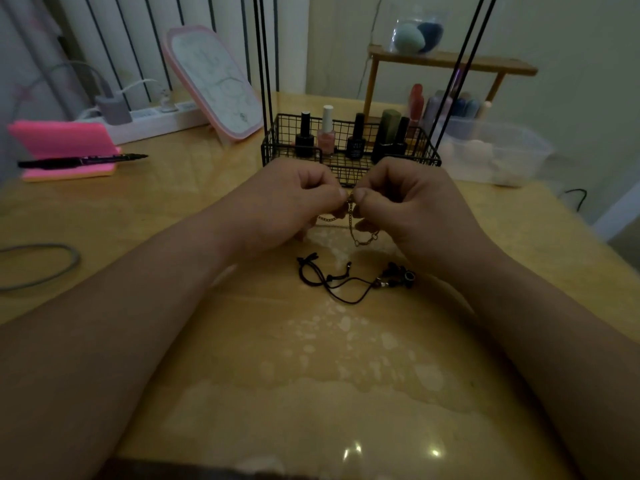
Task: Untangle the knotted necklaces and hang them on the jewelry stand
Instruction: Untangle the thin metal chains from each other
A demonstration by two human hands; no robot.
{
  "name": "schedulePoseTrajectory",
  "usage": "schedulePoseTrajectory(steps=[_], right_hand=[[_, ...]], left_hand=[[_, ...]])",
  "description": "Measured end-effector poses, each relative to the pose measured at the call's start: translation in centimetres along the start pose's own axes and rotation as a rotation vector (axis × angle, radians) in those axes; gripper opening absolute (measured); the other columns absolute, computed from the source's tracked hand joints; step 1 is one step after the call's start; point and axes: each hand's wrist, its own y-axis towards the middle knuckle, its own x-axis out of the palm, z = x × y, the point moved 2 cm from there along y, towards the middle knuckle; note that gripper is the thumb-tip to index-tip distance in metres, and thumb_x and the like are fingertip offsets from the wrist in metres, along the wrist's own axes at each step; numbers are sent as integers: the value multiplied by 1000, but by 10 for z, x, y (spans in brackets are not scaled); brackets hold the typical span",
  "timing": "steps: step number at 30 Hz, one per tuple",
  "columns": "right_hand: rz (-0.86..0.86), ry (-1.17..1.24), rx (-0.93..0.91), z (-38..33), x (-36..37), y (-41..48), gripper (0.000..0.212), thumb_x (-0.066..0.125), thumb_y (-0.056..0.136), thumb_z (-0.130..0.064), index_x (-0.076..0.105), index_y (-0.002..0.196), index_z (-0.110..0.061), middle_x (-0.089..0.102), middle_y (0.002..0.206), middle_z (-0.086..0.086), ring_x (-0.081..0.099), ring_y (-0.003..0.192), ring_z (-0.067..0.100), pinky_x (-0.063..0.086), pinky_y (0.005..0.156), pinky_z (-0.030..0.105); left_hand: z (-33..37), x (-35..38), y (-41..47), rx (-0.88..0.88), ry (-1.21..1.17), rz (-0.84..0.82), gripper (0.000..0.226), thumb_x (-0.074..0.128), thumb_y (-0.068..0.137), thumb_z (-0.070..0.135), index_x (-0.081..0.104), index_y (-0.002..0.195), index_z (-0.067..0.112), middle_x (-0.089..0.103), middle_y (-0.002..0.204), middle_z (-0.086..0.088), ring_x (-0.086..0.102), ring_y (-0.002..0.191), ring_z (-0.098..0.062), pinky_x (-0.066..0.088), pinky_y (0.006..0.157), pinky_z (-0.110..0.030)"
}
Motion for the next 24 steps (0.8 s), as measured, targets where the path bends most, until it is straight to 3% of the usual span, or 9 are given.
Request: schedulePoseTrajectory(steps=[5, 8, 10, 13, 17, 24], right_hand=[[6, -8, -21, -1, 3, -2, 4, 69, 98, -17, 70, 94, -16, 71, 88, 5, 69, 80, 24, 62, 70, 43], [25, -89, -67, -2, 6, -2, 4, 71, 96, -16, 69, 92, -17, 66, 80, -2, 57, 68, 7, 50, 60, 21], [35, -140, -78, -2, 7, -2, 4, 71, 95, -18, 69, 92, -18, 64, 79, -6, 55, 68, 2, 46, 60, 16], [42, -136, -42, 0, 6, 0, 3, 70, 96, -20, 68, 94, -22, 67, 83, -6, 63, 75, 7, 55, 65, 24], [1, -122, 11, 2, 4, 1, 2, 69, 97, -23, 69, 97, -25, 71, 88, -4, 70, 83, 14, 61, 76, 39], [-25, -160, 33, 3, 3, 1, 4, 68, 99, -27, 71, 98, -27, 73, 85, -5, 71, 78, 8, 63, 75, 38]], left_hand=[[1, -1, 0, -33, -39, -13, 19, 63, 99, 23, 69, 88, 9, 55, 58, 2, 49, 57, -16, 46, 63, -37], [1, -1, 0, -3, 15, 23, 17, 66, 97, 20, 68, 83, 11, 56, 57, 7, 51, 56, -12, 49, 60, -35], [0, -1, 1, 13, 43, 36, 15, 68, 96, 20, 69, 84, 12, 57, 56, 13, 52, 56, -8, 50, 59, -32], [-1, 0, 2, 76, 99, 69, 10, 69, 95, 22, 71, 86, 17, 61, 63, 19, 54, 59, -1, 52, 60, -29], [-3, 2, 1, 140, 197, 80, 8, 69, 96, 22, 69, 88, 21, 61, 64, 29, 52, 56, 6, 38, 55, -9], [-3, 3, 1, 209, 273, 107, 9, 69, 95, 23, 67, 87, 22, 58, 64, 34, 50, 56, 5, 35, 52, -9]])
